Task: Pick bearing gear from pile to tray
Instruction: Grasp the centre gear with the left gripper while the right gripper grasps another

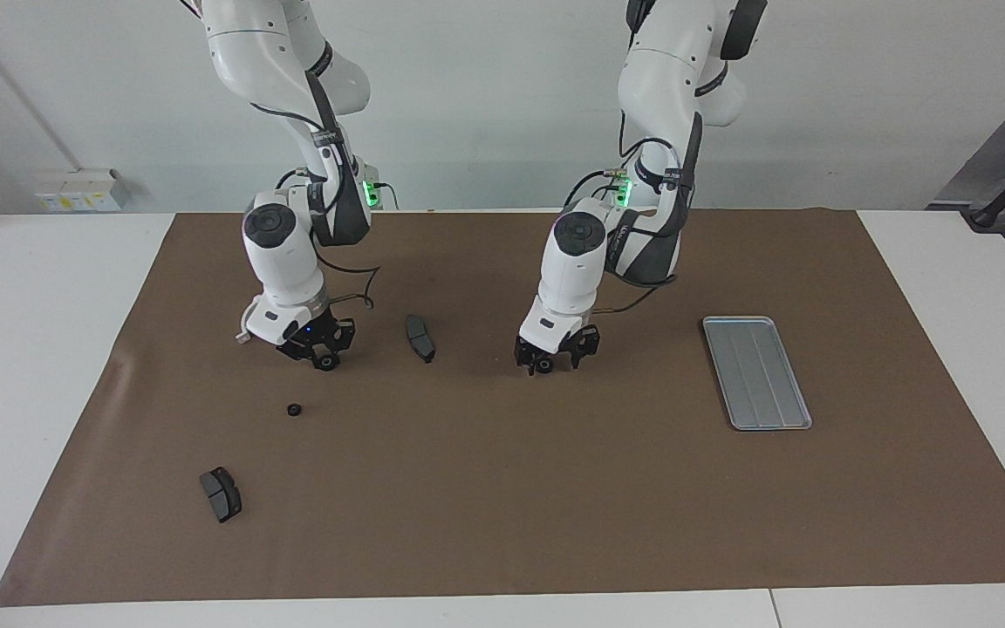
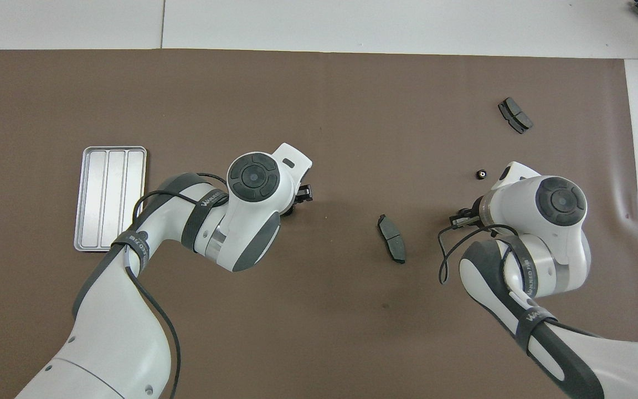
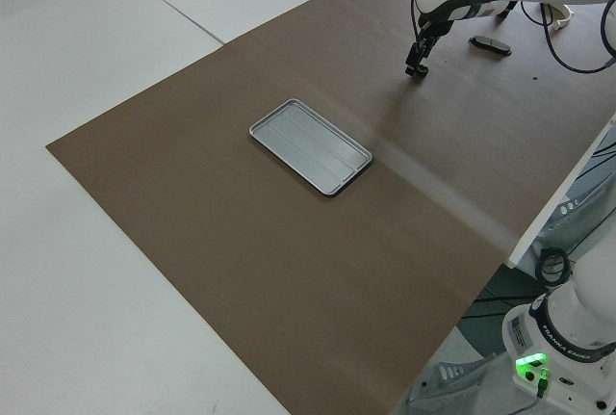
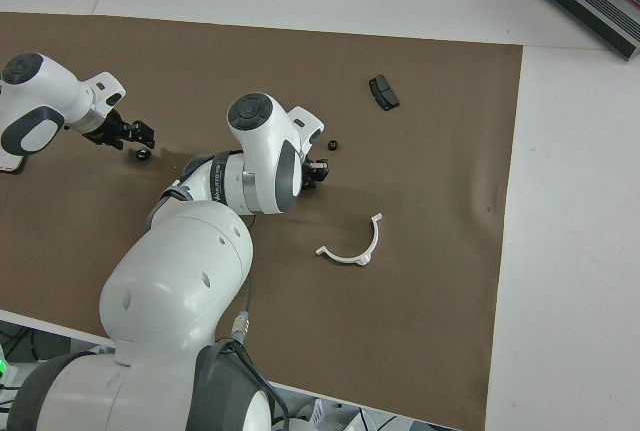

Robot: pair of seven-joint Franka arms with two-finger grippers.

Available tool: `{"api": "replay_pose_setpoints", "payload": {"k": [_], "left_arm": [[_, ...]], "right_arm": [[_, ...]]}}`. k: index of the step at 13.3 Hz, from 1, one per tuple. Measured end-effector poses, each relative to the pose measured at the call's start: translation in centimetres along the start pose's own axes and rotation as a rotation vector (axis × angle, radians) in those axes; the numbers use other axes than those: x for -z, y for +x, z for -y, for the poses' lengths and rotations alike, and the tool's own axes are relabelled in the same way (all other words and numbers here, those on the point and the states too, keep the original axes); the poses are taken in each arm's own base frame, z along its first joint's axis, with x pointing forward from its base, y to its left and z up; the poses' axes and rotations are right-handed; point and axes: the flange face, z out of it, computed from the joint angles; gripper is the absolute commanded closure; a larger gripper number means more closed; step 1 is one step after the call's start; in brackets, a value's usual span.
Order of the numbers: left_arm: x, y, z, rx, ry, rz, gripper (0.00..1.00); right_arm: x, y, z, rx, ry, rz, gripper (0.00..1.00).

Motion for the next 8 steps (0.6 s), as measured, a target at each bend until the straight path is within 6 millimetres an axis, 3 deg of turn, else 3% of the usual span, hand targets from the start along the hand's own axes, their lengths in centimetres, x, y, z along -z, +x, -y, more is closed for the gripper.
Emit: {"api": "replay_pose_setpoints", "payload": {"k": [4, 8], "left_arm": [[0.1, 0.1, 0.0, 0.007, -0.006, -0.007, 0.20], [-0.1, 0.0, -0.1, 0.015, -0.005, -0.006, 0.22]], "right_arm": [[1.2, 0.8, 0.1, -0.016, 0.002, 0.005, 1.00], [5.6, 3.1, 2.3, -0.080, 0.003, 0.005, 1.00]]}}
